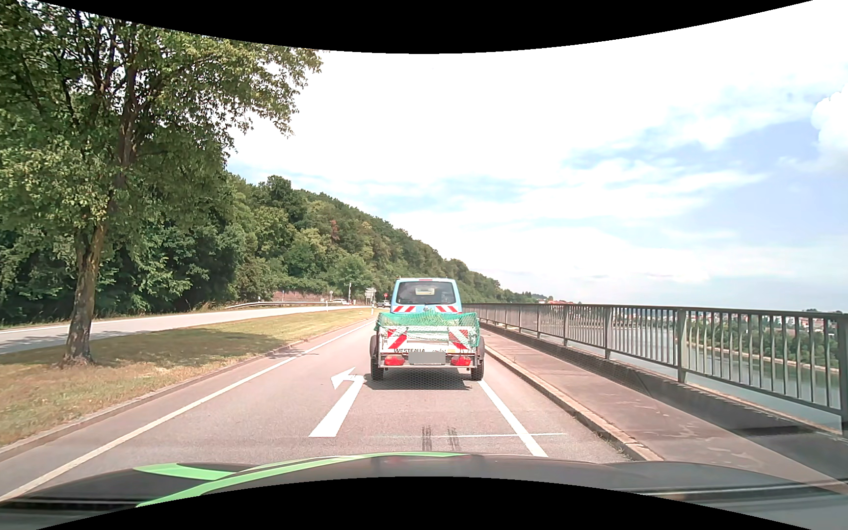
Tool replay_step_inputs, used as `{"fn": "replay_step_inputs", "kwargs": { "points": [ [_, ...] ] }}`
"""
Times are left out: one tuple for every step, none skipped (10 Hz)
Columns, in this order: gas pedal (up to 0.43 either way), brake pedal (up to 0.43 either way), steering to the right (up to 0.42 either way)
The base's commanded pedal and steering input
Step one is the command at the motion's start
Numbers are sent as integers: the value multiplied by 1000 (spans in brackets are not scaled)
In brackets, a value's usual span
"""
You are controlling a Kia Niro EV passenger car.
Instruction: Follow the waypoints while adhering to traffic rules and regulations
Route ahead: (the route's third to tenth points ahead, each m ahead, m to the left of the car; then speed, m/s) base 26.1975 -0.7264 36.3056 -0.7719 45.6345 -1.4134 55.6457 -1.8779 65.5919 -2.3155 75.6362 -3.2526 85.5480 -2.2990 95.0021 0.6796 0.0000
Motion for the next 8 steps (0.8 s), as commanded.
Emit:
{"fn": "replay_step_inputs", "kwargs": {
  "points": [
    [0, 323, -31],
    [0, 323, -31],
    [0, 323, -31],
    [0, 323, -31],
    [0, 323, -31],
    [0, 323, -31],
    [0, 323, -31],
    [0, 323, -31]
  ]
}}
